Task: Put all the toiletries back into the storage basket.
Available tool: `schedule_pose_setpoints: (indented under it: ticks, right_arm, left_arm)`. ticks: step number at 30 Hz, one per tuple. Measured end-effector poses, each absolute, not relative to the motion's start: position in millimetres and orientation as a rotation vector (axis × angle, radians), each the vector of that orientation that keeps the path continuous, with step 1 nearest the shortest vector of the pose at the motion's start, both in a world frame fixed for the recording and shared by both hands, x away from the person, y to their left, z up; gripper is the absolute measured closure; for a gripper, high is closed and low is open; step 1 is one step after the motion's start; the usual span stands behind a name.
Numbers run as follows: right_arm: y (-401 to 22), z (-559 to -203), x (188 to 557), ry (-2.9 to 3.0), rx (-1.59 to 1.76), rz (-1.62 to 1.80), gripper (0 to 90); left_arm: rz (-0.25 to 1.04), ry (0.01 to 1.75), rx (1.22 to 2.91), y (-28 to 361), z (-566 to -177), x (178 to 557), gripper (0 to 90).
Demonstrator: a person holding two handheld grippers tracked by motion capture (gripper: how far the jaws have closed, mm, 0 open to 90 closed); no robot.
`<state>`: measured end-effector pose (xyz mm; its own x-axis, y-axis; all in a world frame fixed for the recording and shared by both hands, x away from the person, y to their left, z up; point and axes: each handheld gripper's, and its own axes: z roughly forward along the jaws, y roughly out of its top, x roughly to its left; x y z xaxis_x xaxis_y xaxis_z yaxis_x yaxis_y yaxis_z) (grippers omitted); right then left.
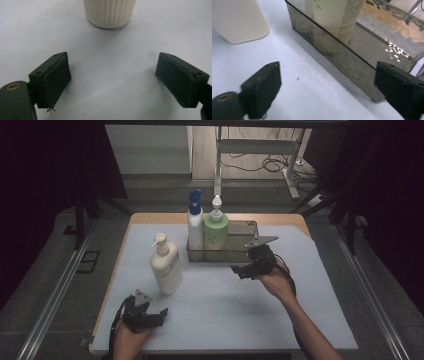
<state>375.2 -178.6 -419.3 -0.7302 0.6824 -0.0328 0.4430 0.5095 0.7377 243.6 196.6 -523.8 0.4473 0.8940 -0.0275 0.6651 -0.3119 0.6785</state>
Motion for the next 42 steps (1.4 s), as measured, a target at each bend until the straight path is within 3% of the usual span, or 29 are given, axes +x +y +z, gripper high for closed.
schedule_pose_setpoints:
  ticks: [7,18,42]
  right_arm:
    - [-195.0,-419.7,361.4,2.426,0.952,1.032,0.8]
    - [-220.2,-421.0,339.6,2.412,0.960,1.042,0.0]
    - [-252.9,-473.6,306.0,2.400,1.054,1.059,0.0]
  left_arm:
    - [0.475,1.300,2.079,196.6,-523.7,243.6,12.0]
    - [0.477,1.300,2.078,196.5,-523.8,243.6,12.0]
    - [0.476,1.301,2.077,196.4,-523.9,243.6,12.0]
